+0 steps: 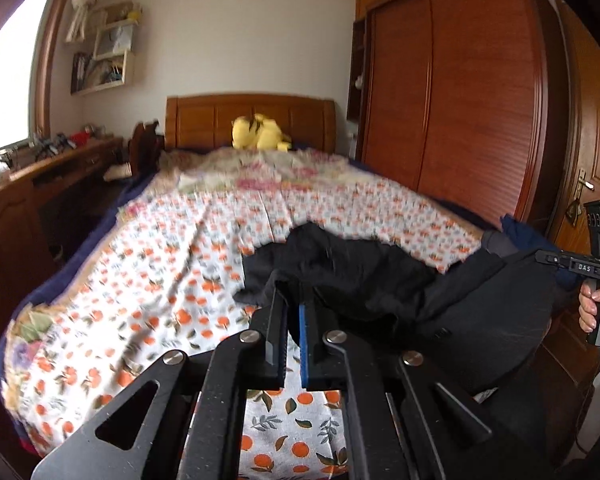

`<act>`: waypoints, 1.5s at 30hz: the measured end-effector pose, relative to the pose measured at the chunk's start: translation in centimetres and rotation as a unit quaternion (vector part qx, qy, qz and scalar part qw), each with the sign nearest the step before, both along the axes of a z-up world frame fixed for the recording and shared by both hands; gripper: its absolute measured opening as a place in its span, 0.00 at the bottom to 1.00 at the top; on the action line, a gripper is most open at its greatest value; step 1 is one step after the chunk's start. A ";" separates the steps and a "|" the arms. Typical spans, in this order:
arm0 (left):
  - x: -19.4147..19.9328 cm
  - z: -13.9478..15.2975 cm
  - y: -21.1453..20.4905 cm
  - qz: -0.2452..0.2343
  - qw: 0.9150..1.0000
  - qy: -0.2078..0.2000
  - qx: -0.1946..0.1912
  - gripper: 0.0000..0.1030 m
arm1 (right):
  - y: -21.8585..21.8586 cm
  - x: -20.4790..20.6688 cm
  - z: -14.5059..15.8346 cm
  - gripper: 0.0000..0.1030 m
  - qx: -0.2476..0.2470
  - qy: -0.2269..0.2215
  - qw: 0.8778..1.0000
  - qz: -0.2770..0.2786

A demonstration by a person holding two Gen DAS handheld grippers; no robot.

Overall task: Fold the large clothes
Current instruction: 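Grasp the coat hem with the left tool while the right tool grasps the hem too, then lift the hem with both tools and fold it toward the collar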

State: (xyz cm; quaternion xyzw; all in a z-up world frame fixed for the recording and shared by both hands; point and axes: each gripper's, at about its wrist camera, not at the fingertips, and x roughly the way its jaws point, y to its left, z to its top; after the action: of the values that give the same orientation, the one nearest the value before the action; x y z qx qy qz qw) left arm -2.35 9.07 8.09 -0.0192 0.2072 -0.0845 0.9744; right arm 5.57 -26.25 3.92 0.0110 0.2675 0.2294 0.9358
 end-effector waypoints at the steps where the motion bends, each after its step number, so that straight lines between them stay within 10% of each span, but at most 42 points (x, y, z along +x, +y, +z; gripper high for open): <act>1: -0.7 0.5 0.1 0.002 1.000 -0.008 0.000 0.05 | 0.0 -1.1 0.7 0.08 -0.002 -0.009 1.000 0.006; 13: -1.5 2.4 1.6 0.019 0.999 -0.032 -0.009 0.05 | -2.1 -8.5 2.2 0.08 0.023 -0.069 0.997 0.023; 30: 16.9 -7.8 4.0 0.076 0.994 0.083 -0.015 0.05 | 1.4 14.0 -7.5 0.08 0.030 0.019 0.998 -0.042; 45: 30.2 -5.3 1.3 0.091 0.994 0.041 0.032 0.05 | 4.9 27.7 -7.2 0.08 -0.030 0.017 0.995 -0.089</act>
State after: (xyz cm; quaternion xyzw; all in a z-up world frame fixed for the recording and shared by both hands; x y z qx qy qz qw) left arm 27.89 10.40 2.83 -0.0098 0.2471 0.0125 0.9689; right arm 33.29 -21.33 -3.26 0.0108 0.2878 0.1365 0.9478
